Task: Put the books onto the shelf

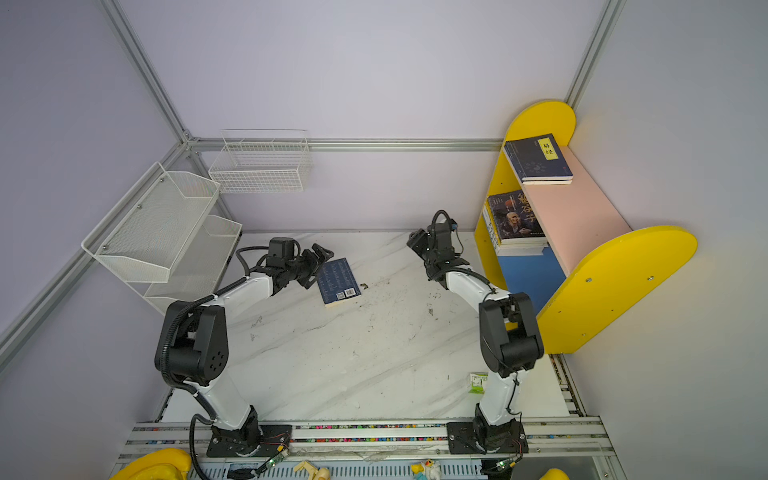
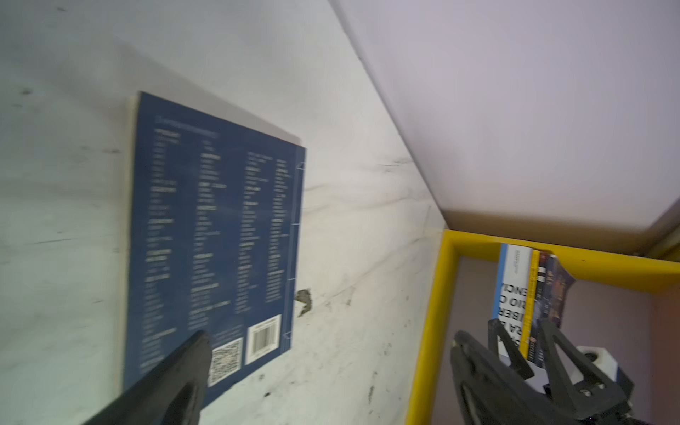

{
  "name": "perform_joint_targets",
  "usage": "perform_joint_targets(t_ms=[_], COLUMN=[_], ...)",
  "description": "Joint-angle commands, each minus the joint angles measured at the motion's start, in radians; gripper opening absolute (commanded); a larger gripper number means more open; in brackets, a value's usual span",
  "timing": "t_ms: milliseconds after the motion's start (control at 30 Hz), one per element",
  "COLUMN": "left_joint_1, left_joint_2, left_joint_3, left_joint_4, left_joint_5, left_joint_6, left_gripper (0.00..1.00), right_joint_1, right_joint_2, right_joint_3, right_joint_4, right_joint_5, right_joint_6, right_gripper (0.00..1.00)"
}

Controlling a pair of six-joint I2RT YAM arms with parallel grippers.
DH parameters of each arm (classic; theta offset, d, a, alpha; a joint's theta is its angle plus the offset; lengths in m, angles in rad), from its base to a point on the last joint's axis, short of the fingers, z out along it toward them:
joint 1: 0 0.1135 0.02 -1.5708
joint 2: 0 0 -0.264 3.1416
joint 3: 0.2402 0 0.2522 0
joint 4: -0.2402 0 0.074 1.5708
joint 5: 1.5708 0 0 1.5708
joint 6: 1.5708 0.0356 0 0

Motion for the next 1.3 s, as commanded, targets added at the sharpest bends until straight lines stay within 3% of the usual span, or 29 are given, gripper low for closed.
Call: perform_joint_targets(t_ms=[0, 200, 500, 633, 767, 900, 1000, 1100, 1267], left_joint_1=[0.024, 0.026, 0.019, 0.007, 0.002, -0.004, -0.003, -0.003, -0.003], left_joint_2=[-0.036, -0.002, 0.103, 0.155, 0.218, 0.244, 0.247, 0.244, 0.251], left_joint_3=[-0.085, -0.095, -0.038, -0.011, -0.026, -0.063, -0.084, -0.088, -0.078], left_joint_4=[-0.02, -0.026, -0.041, -0.032, 0.087, 0.235, 0.291, 0.292, 0.284], left_joint_5=[-0.033, -0.052, -0.034, 0.011, 0.129, 0.197, 0.224, 0.232, 0.241], left_joint_6=[0.065, 0.076, 0.072, 0.044, -0.061, -0.165, -0.211, -0.207, -0.204], left_gripper=[1.0, 1.0, 1.0, 1.0, 0.99, 0.99, 0.99, 0.99, 0.99], right_joint_1=[0.093, 0.183, 0.241, 0.257, 0.259, 0.252, 0.234, 0.209, 0.179], right_joint_2=[0.128, 0.362, 0.476, 0.495, 0.502, 0.439, 0.397, 0.38, 0.32], right_joint_3=[0.141, 0.35, 0.444, 0.446, 0.373, 0.257, 0.173, 0.121, 0.064], right_joint_4=[-0.057, -0.154, -0.334, -0.35, -0.174, 0.136, 0.438, 0.62, 0.527], right_joint_5=[-0.081, -0.209, -0.278, -0.452, -0.72, -0.816, -0.836, -0.803, -0.658], right_joint_6=[-0.151, -0.23, -0.263, -0.278, -0.183, -0.002, 0.205, 0.33, 0.272], right_gripper=[0.71, 0.69, 0.67, 0.67, 0.66, 0.66, 0.66, 0.63, 0.61])
